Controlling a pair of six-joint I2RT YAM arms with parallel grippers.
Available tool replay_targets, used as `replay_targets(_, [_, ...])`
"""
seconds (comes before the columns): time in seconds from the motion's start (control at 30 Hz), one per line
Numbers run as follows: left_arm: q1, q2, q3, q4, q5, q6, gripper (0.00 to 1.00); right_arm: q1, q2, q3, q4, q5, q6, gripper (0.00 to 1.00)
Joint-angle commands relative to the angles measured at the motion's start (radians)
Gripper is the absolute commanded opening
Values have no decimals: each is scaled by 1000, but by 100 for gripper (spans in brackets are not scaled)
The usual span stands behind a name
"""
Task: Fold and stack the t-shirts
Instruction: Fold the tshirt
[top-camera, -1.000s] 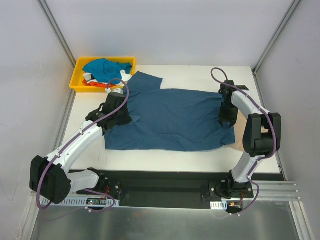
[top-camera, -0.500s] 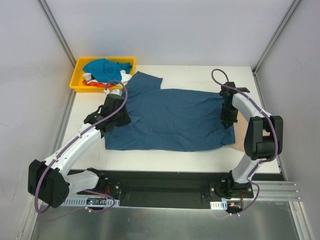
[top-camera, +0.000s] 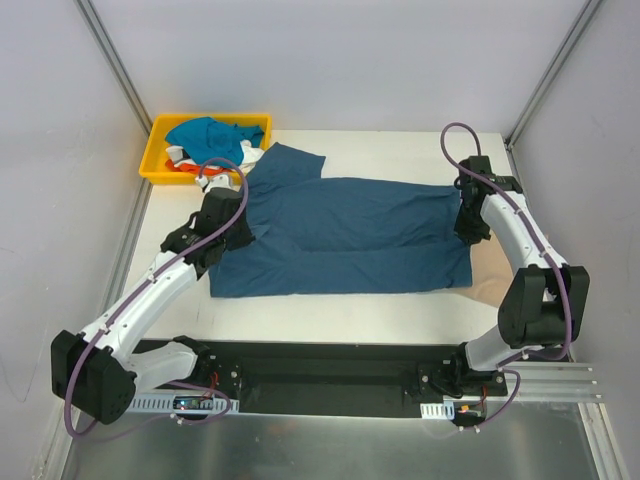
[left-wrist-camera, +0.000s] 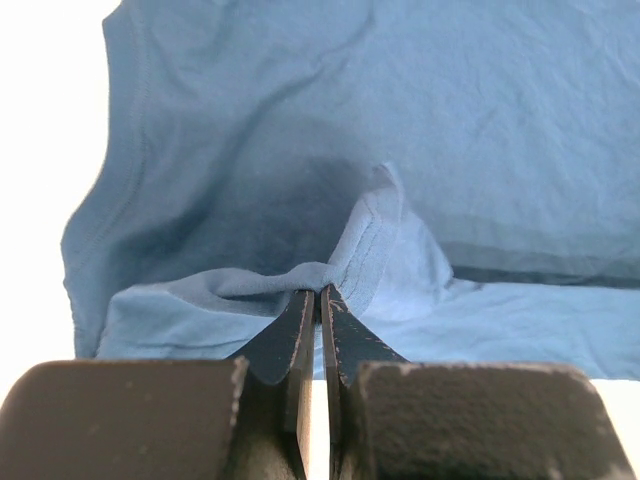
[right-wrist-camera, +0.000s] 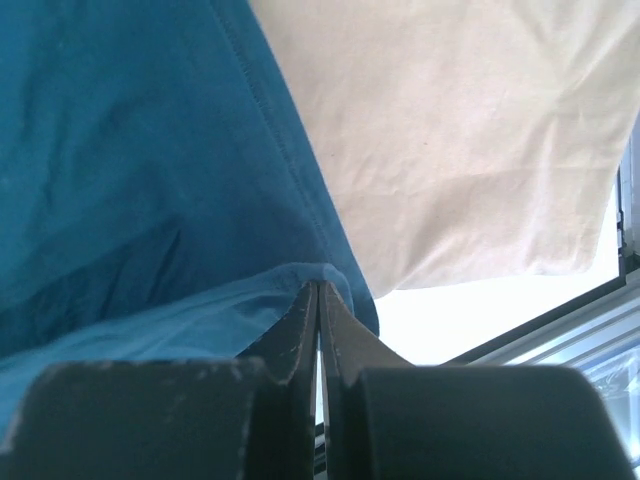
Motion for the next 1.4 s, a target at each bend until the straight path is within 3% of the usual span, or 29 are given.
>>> replay_targets(0.0, [19,16,46,40,-71,38,0,-21,-27,7,5,34,4,1])
replay_targets(0.3, [79,178,107,205,6,124,0,-34,14,37,23,27,-11,1])
replay_targets(0.43, [83,290,173,202,67,156,0,-46,62,59,16,22,-11,1])
replay_targets(0.63, [111,476,289,190,30,199,19,-60,134,123,16,53,4,3])
replay_targets(0.67, [116,518,318,146,30,205,40,-60,138,132,2,54,3,8])
replay_targets(0.77, [122,527,378,91,58,192,88,-60,135,154,-23,54,3,23])
replay_targets(0.8, [120,513,374,90,70,185,97,-60,119,154,-26,51,1,29])
replay_targets(0.83, [122,494,356,90,73,176,99,-60,108,151,-27,37,3,48])
replay_targets(0.9, [120,435,331,87,76,167,100,-60,70,134,-29,14,1,72])
replay_targets(0.93, [122,384,298,84,81,156,99,-60,56,123,-26,-15,1,91])
replay_targets(0.97, [122,358,279,81,89,149,99,-58,27,106,-23,-33,-5,97])
replay_targets(1.13, [120,205,97,87,133,69,99,-34,-73,13,32,-211,-22,97])
replay_targets(1.23, [134,209,23,110,159,37,99,-3,-109,-56,85,-321,-25,97])
replay_targets(1.37, [174,279,-2,170,278,6,99,43,-80,-101,102,-339,-14,97])
